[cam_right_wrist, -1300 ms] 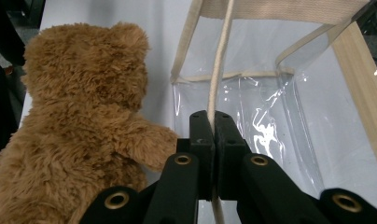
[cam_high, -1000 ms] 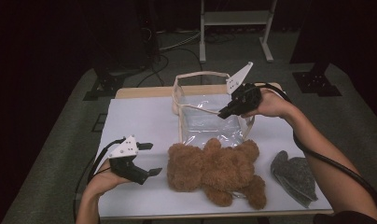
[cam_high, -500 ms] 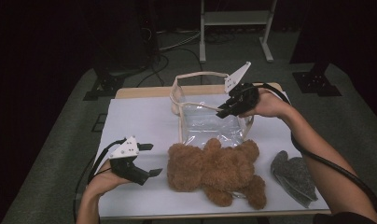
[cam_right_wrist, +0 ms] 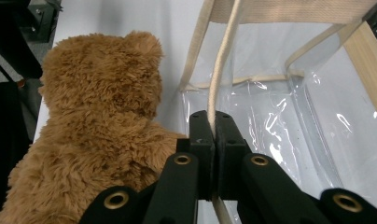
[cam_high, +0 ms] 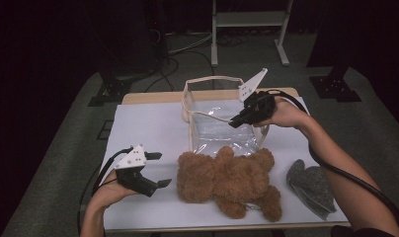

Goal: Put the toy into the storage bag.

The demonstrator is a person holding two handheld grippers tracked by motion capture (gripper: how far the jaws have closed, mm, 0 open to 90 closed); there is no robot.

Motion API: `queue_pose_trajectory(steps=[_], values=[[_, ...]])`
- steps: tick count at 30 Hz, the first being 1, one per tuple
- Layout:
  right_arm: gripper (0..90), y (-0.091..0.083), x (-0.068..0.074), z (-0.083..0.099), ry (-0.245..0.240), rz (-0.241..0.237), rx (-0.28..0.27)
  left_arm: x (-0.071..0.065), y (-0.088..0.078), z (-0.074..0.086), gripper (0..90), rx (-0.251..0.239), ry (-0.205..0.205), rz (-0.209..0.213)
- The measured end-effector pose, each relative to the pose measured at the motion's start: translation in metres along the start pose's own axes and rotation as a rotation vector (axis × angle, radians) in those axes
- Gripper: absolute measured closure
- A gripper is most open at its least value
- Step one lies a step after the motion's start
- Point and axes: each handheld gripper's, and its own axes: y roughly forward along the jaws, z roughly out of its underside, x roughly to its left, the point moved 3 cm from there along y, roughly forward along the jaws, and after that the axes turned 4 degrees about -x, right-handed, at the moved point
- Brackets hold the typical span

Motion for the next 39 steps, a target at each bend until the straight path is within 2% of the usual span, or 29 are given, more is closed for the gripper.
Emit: queue_pose_trajectory(steps=[2,5,7,9,17,23,29,36,39], values=[[85.0,0.0,-0.001,0.001,-0.002,0.008,-0.004,-0.001,0.001,0.0,9.9,-0.002,-0.001,0.003],[70.8,-0.001,0.0,0.0,0.018,0.024,-0.013,-0.001,0.001,0.001,9.9,0.005,0.005,0.004],[67.7,-0.003,0.0,0.0,0.032,0.03,-0.019,-0.001,0.001,0.001,9.9,0.003,0.003,0.004],[59.7,-0.005,0.002,0.0,0.032,0.047,-0.024,-0.001,0.0,0.0,9.9,-0.002,0.0,0.003],[50.1,-0.024,0.008,-0.001,0.058,0.077,-0.079,-0.002,0.001,-0.001,9.9,-0.002,0.011,0.008],[45.8,-0.041,0.016,-0.006,0.04,0.086,-0.122,-0.002,0.0,-0.001,9.9,-0.005,0.006,0.006],[43.8,-0.05,0.039,-0.01,0.0,0.079,-0.149,-0.005,0.0,-0.002,9.9,-0.012,0.007,0.006],[40.4,-0.039,0.067,-0.008,-0.038,0.038,-0.118,-0.007,-0.001,-0.003,9.9,-0.016,0.007,0.007],[39.7,-0.033,0.076,-0.004,-0.035,0.018,-0.118,-0.006,-0.001,-0.003,9.9,-0.016,0.005,0.006]])
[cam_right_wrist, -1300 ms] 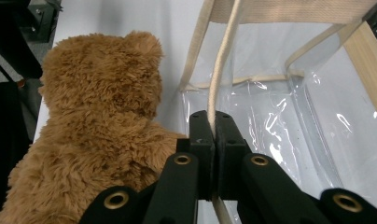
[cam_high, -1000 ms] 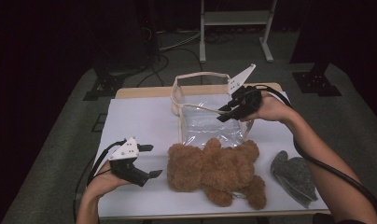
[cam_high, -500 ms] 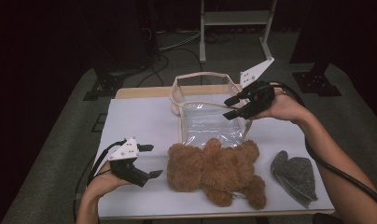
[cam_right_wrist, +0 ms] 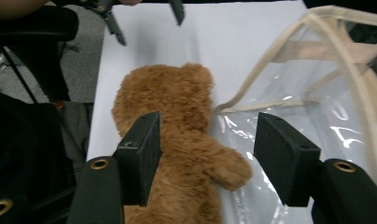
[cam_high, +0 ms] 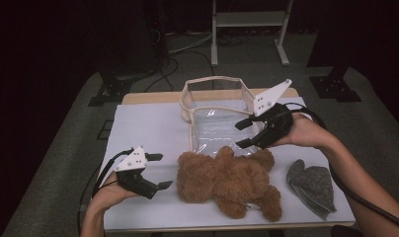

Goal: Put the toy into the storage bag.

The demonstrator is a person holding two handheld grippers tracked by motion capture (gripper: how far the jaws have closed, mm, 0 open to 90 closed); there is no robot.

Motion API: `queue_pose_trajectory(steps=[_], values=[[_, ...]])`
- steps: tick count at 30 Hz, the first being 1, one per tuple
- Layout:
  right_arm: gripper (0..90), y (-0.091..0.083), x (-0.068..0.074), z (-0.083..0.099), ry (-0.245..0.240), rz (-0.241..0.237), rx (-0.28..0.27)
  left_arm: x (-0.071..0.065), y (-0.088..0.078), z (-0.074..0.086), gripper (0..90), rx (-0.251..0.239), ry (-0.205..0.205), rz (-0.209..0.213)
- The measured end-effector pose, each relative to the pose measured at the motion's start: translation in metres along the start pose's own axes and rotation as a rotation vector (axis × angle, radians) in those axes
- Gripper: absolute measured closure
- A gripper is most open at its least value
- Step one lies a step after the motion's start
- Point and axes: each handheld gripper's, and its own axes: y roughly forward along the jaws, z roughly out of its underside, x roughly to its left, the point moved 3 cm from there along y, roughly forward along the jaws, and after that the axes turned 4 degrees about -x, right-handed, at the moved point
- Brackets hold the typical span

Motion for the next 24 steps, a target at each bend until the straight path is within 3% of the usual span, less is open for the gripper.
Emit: queue_pose_trajectory(steps=[14,24], values=[[33.4,0.037,0.027,0.025,0.012,-0.079,0.022,0.002,0.002,0.005,8.9,0.013,-0.018,-0.012],[29.1,0.059,0.038,0.029,0.012,-0.095,0.032,0.003,0.0,0.005,8.7,0.013,-0.021,-0.019]])
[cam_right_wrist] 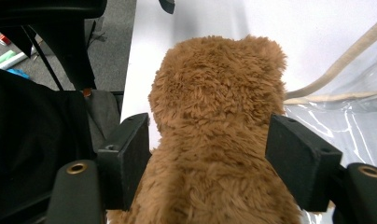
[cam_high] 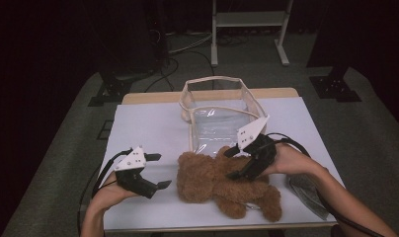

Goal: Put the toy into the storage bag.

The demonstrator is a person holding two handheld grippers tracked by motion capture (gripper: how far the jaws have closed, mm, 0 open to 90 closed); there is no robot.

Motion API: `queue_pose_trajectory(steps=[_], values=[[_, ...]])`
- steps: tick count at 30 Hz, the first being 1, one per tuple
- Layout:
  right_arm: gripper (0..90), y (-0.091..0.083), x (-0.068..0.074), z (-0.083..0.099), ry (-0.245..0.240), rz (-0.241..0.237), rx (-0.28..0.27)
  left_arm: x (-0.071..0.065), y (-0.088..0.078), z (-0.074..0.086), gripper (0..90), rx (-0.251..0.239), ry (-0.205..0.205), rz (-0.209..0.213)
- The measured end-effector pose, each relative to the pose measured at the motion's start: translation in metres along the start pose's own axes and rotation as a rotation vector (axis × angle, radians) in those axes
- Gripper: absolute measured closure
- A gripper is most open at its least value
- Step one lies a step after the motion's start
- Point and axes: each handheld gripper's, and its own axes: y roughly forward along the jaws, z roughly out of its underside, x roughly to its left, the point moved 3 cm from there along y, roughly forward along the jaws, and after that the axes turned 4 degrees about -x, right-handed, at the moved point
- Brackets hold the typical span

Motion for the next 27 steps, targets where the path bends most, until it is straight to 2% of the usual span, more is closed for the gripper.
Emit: queue_pose_trajectory(steps=[9,14,27], values=[[28.1,0.02,0.008,0.003,-0.008,-0.007,0.021,0.0,-0.002,-0.001,8.7,-0.004,0.002,0.0],[28.1,0.027,0.007,0.004,-0.02,0.006,0.024,0.001,-0.002,0.0,8.7,0.002,0.001,0.0],[27.4,0.047,0.005,0.008,-0.042,0.047,0.084,0.001,-0.003,0.001,8.7,-0.002,-0.001,-0.005]])
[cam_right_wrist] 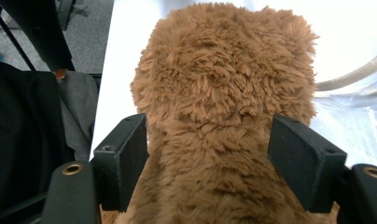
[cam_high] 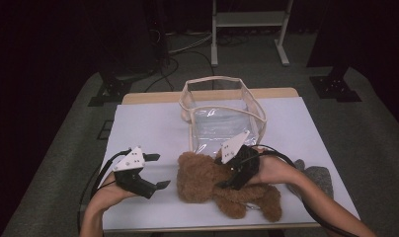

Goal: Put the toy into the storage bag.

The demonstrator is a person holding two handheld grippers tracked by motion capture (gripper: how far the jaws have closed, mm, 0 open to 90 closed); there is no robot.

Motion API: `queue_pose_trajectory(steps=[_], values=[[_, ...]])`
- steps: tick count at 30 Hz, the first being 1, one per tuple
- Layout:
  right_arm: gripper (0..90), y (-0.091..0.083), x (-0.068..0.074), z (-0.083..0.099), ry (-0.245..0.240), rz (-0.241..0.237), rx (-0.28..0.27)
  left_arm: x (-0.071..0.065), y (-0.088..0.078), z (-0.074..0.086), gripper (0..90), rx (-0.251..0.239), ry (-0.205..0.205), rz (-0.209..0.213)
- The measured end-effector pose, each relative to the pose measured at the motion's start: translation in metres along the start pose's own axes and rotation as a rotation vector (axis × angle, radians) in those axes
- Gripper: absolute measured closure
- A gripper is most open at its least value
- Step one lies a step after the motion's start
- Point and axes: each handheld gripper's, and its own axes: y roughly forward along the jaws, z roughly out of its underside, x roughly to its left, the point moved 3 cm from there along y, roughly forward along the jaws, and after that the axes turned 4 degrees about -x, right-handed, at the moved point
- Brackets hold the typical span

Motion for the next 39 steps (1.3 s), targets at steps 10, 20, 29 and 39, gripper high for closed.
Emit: queue_pose_trajectory(steps=[10,20,29,39], values=[[27.1,0.009,-0.004,0.003,-0.007,0.02,0.02,0.001,-0.002,0.001,8.7,0.001,-0.001,-0.001],[27.1,0.017,-0.002,0.008,-0.051,0.047,0.046,0.002,-0.002,0.002,8.7,0.007,-0.002,0.0],[28.0,0.025,-0.001,0.008,-0.07,0.056,0.073,0.002,-0.002,0.002,8.7,0.003,-0.003,-0.004],[40.7,0.03,-0.001,0.009,-0.078,0.053,0.111,0.003,-0.003,0.003,8.7,0.003,-0.005,-0.008]])
